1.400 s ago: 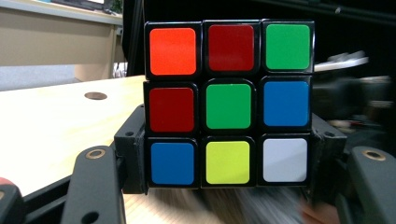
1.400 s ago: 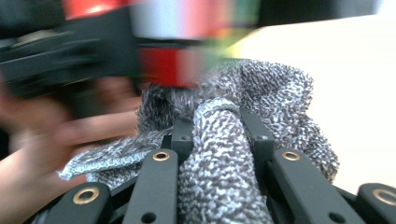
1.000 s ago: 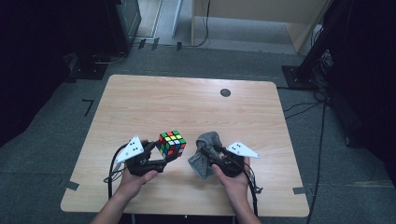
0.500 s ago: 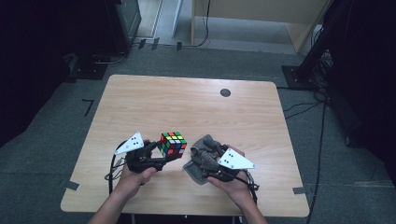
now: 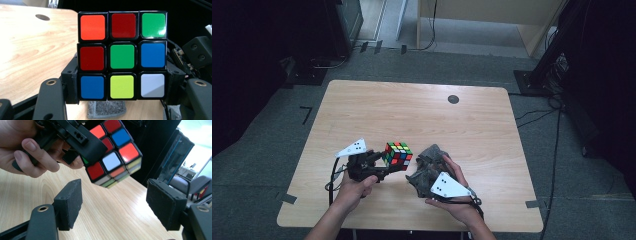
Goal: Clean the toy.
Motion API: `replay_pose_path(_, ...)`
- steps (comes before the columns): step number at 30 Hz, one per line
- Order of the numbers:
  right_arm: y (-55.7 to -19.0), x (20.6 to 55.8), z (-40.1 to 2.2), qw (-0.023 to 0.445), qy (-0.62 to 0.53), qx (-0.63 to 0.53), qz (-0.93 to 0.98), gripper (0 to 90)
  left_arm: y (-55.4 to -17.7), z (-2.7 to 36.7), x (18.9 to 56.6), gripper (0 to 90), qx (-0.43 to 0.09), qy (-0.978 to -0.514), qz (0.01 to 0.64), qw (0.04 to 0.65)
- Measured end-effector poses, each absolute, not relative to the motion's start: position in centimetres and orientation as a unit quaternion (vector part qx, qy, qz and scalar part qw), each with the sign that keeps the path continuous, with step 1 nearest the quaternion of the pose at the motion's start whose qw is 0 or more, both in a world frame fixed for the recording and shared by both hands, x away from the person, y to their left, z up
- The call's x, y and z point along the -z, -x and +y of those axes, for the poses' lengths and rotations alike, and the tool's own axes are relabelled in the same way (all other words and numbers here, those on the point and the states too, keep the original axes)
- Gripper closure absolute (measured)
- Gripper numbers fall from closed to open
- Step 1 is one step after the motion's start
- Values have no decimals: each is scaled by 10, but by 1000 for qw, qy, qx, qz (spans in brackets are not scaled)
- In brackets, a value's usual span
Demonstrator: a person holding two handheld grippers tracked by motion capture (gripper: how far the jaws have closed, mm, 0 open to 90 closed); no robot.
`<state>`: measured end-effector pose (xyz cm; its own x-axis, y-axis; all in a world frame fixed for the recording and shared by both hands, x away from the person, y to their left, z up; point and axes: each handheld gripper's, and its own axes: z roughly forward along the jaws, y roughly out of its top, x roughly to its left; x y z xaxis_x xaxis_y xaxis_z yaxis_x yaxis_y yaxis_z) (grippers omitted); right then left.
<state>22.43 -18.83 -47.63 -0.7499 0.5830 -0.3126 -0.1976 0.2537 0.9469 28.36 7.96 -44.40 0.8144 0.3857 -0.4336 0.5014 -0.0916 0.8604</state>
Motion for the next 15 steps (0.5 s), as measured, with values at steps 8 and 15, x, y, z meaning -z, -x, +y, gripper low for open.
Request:
replay_pose_path(8,-224,477,-184,355,-114,-584,721,266,-286,74,445,344,81,-748,308,582)
replay_pose_path(15,-223,480,-178,377,-90,-565,728,257,-287,69,447,343,112,-755,299,574)
